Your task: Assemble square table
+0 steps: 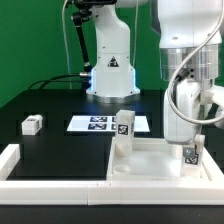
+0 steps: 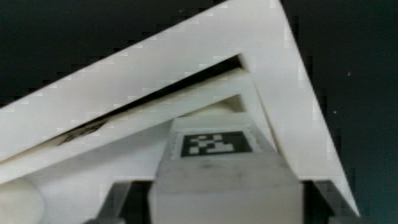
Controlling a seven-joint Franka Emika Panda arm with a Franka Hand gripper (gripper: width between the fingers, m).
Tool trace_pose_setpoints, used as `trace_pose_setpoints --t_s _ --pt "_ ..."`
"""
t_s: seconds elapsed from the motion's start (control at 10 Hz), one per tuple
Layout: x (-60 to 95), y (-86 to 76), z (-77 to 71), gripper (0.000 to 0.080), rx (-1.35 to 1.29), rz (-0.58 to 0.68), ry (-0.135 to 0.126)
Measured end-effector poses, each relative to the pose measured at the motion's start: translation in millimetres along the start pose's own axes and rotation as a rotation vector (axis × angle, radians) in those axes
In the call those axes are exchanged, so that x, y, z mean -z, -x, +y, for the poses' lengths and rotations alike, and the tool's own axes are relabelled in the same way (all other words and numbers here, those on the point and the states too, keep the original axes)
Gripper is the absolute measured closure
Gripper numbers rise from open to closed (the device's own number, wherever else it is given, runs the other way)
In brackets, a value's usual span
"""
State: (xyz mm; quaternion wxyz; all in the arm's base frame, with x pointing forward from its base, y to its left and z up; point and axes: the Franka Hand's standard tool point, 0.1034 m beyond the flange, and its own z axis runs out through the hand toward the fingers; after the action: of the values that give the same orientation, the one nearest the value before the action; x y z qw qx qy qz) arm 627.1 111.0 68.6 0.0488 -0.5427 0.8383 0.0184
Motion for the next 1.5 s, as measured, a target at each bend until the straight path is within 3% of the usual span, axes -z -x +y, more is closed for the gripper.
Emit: trace_pose_setpoints --t_s 0.2,0.4,0.5,0.6,0.8,0.9,1.1,1.5 --pt "0.1 -1.4 0.6 0.0505 -0.021 0.006 -0.02" --pt "-0.1 -1.9 1.2 0.0505 0.026 0.011 -0.021" --pt "-0.2 -2.0 1.2 0.0329 0.027 0.012 -0.021" --pt "-0.3 -2.0 1.3 0.0207 0.03 0.012 -0.021" --pt "10.8 12.8 5.1 0.0162 0.05 -0.009 -0.044" --pt "27.7 17.5 6.5 0.0162 0.086 -0.028 -0.055" --pt "56.2 13.4 -5.6 0.0152 0.112 -0.053 -0.086" --pt "53.2 13.2 -3.8 0.0151 0.117 -0.048 -0.083"
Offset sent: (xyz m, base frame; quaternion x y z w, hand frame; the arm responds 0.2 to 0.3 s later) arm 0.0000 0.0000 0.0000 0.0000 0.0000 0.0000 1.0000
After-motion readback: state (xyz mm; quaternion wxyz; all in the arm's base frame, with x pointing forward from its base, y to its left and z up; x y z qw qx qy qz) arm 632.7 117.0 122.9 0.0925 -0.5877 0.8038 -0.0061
